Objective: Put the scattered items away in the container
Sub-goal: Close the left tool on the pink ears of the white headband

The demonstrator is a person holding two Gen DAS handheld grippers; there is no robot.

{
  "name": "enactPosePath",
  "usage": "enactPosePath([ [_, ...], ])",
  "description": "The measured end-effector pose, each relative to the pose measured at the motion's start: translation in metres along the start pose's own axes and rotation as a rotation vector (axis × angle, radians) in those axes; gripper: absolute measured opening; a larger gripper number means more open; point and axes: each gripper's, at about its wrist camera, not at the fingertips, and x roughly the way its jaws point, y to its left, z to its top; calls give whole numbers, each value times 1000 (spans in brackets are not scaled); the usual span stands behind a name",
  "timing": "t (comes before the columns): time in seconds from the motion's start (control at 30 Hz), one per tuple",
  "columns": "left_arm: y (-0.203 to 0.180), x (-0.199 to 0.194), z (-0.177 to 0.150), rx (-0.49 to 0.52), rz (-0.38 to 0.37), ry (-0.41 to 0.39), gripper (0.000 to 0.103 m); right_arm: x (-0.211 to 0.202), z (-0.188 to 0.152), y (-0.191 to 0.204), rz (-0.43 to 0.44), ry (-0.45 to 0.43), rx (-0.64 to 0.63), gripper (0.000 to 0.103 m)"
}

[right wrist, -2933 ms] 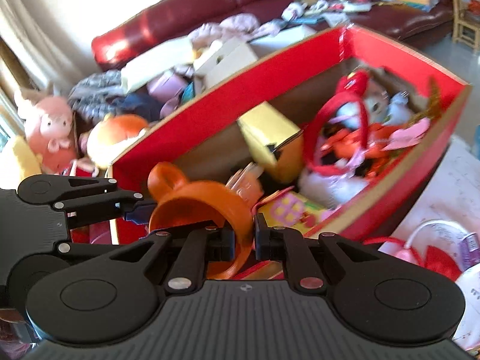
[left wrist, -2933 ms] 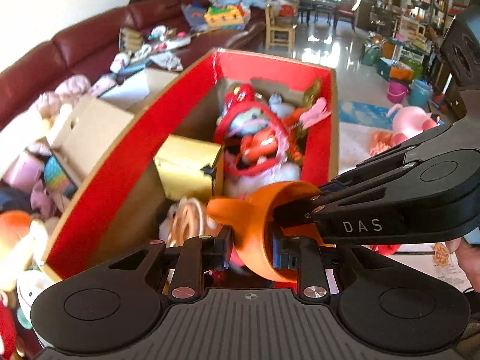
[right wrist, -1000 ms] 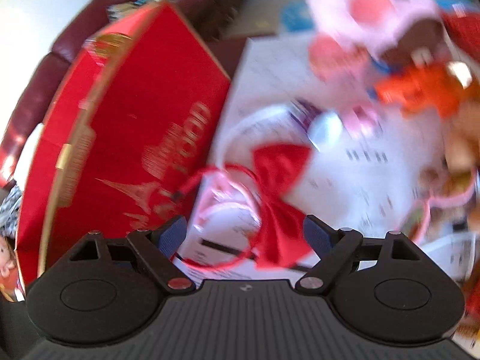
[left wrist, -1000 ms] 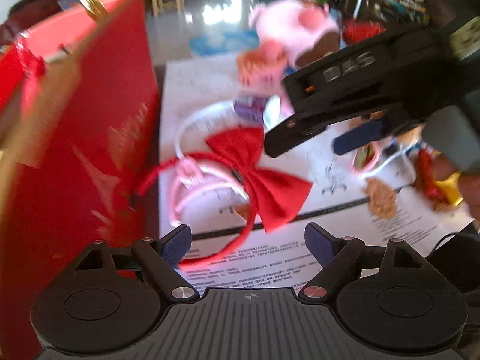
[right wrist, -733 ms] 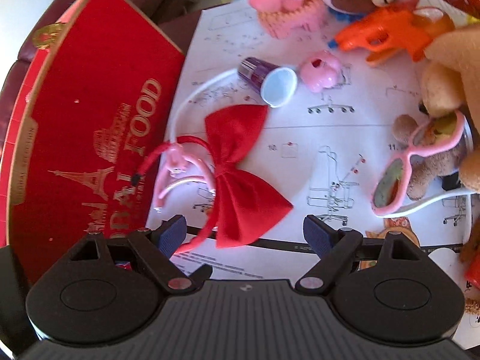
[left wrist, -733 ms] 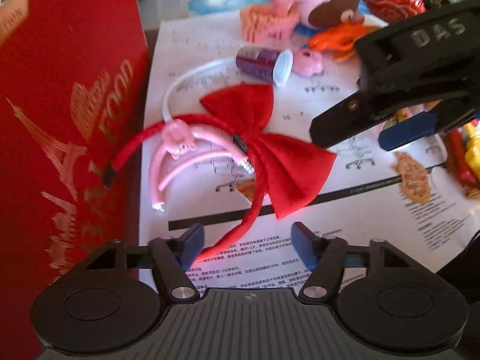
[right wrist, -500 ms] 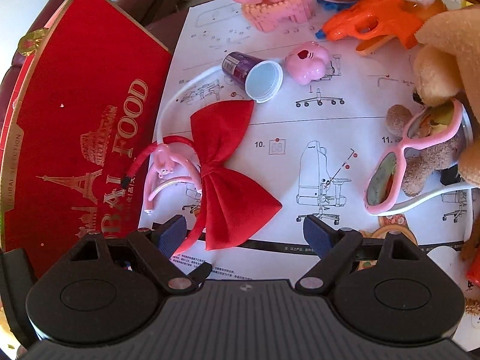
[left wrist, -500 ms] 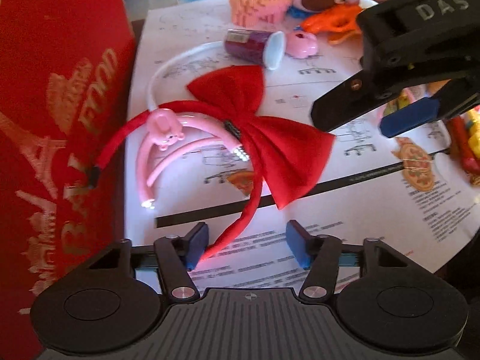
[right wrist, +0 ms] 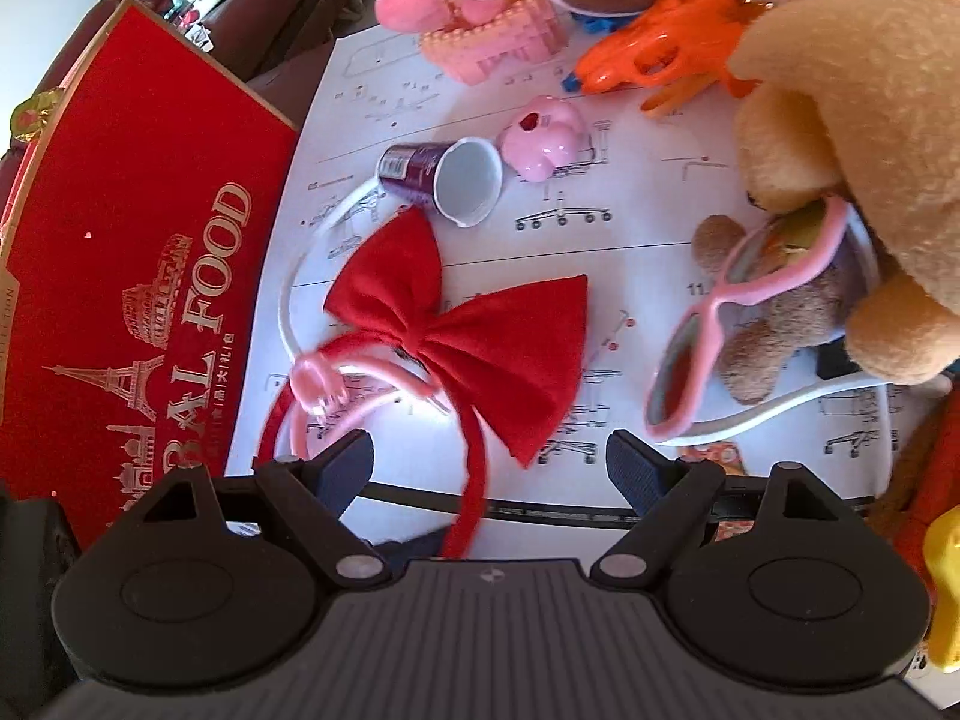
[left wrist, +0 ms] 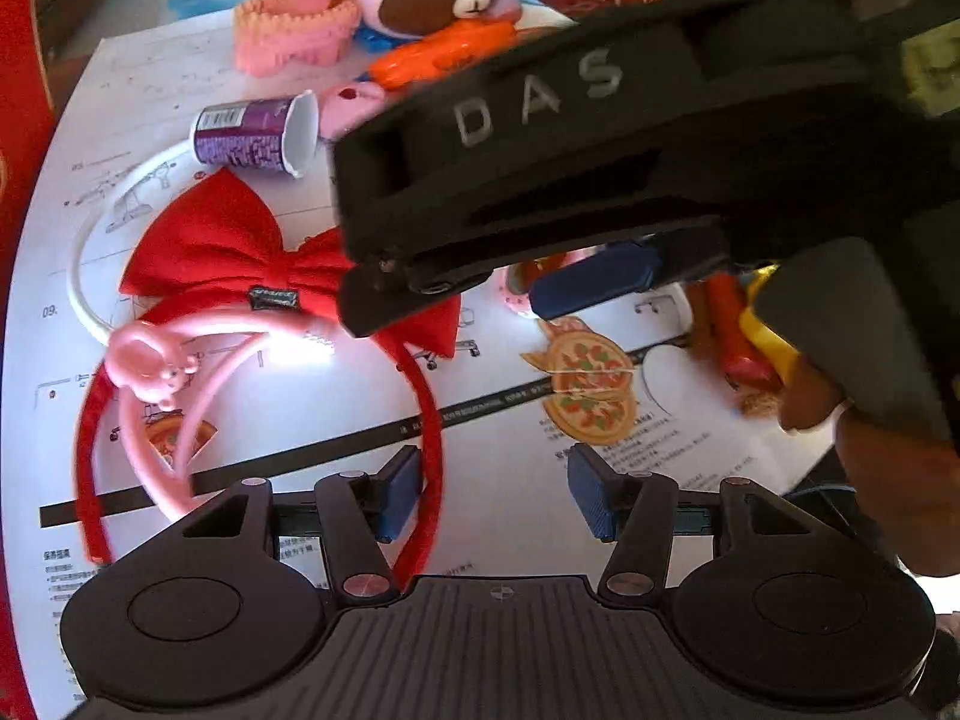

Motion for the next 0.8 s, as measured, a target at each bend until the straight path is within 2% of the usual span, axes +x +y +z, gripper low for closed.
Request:
enactPosePath([
  [0.17,23,-29,-13,-45,63,-28,69,1,-3,-2,8,-3,-23,86],
  [0.3,53,-47,-13,-99,194,-77,70,8,-7,6,35,4,-55,83],
  [0.4,68,-46,-11,-157,258,-75,69,14,-11,13,21,2,-96,75],
  [0.47,72,-41,-7,-167,276,-72,69,17,-14,15,8,8,-116,64],
  [0.67,67,-18,1,-131,361,-45,67,24,-17,10,-18,17,-122,55],
  [0.8,68,-11,2,-126,403,-23,29,25,-18,7,-32,21,-123,54],
])
